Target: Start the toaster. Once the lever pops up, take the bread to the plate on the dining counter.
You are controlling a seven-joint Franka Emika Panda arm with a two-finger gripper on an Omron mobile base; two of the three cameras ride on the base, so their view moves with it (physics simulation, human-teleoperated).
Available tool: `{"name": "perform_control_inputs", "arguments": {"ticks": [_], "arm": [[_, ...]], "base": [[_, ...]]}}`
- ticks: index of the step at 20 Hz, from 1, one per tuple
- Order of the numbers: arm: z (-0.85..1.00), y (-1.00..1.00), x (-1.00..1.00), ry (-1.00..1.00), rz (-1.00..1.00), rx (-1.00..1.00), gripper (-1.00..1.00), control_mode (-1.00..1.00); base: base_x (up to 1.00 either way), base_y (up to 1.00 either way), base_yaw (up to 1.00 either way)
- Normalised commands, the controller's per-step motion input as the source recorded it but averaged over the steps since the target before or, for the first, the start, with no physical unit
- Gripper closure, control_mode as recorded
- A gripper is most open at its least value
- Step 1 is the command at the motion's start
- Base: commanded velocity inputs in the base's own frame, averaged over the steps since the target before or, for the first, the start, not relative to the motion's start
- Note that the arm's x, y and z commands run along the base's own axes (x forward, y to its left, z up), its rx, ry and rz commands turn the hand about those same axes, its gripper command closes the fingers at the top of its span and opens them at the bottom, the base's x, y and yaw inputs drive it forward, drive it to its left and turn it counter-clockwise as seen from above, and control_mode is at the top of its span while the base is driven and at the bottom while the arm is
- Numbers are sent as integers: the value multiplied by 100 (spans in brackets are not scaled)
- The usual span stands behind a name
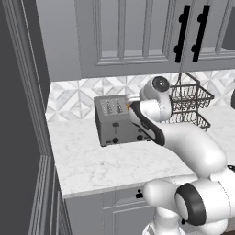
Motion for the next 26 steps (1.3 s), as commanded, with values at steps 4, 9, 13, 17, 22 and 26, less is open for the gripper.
{"name": "perform_control_inputs", "arguments": {"ticks": [4, 9, 13, 17, 22, 26], "arm": [[-18, 0, 11, 0, 0, -1, 100, -100], [-11, 0, 6, -1, 0, 0, 100, -100], [-11, 0, 5, -7, 0, 0, 100, -100], [-7, 0, 8, -5, 0, 0, 100, -100], [0, 0, 11, -1, 0, 0, 100, -100], [-3, 3, 10, 0, 0, 0, 100, -100]], "base": [[0, 0, 0], [0, 0, 0], [0, 0, 0], [0, 0, 0], [0, 0, 0], [0, 0, 0]]}}
